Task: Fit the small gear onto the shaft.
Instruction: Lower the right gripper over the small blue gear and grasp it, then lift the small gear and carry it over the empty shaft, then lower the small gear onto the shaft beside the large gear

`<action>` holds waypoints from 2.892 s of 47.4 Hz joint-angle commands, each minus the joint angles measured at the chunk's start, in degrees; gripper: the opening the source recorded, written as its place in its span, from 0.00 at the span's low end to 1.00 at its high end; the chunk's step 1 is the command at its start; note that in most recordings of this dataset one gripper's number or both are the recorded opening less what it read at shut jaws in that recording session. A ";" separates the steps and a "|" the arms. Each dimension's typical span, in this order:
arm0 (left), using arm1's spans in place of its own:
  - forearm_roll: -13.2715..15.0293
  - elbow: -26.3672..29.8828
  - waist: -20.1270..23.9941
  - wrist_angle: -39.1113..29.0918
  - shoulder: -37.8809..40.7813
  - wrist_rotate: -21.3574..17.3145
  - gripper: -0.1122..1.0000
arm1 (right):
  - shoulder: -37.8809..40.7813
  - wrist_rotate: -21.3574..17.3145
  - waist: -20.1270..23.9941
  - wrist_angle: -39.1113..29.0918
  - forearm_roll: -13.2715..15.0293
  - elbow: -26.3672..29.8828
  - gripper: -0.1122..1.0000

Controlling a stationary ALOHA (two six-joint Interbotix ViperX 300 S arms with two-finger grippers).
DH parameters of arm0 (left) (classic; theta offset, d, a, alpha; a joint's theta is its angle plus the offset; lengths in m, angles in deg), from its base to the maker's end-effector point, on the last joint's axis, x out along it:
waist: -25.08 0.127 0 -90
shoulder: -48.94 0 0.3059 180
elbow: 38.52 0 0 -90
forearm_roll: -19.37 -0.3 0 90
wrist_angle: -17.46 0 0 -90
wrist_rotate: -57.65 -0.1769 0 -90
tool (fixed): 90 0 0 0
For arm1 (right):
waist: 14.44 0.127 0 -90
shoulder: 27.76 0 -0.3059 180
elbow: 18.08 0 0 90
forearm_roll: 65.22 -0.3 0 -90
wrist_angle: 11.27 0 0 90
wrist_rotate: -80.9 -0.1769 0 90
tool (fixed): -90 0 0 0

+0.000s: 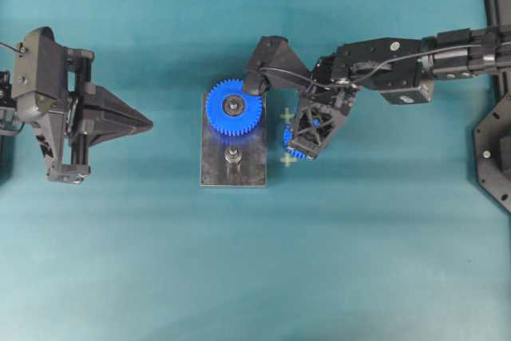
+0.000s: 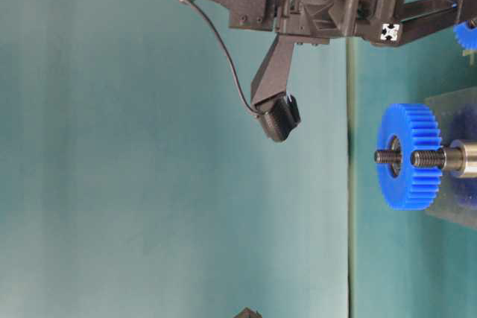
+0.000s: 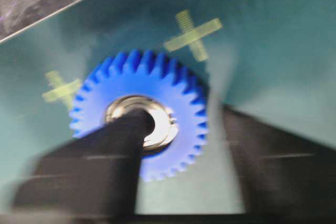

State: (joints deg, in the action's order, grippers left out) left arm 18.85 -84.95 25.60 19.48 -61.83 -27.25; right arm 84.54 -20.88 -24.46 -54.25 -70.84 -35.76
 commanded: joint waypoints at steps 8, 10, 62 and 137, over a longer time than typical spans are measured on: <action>-0.09 0.35 -0.18 0.53 -0.18 0.09 0.10 | -2.55 -0.70 1.05 -1.49 -0.88 2.11 0.42; -0.09 0.35 -0.18 0.53 -0.18 0.09 0.10 | -3.34 -0.79 1.41 -2.37 -1.05 3.08 0.42; -0.09 -0.79 -1.76 0.53 -0.18 0.53 0.10 | 6.94 -0.97 5.89 -16.08 -1.67 30.94 0.42; -0.09 -0.79 -1.85 0.79 -0.18 2.90 0.10 | 6.94 -0.18 7.21 -19.25 -1.14 35.51 0.27</action>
State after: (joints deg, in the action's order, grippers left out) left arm 18.85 -86.44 23.85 19.74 -61.74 -24.70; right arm 93.15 -22.29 -17.69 -73.85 -71.98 -2.01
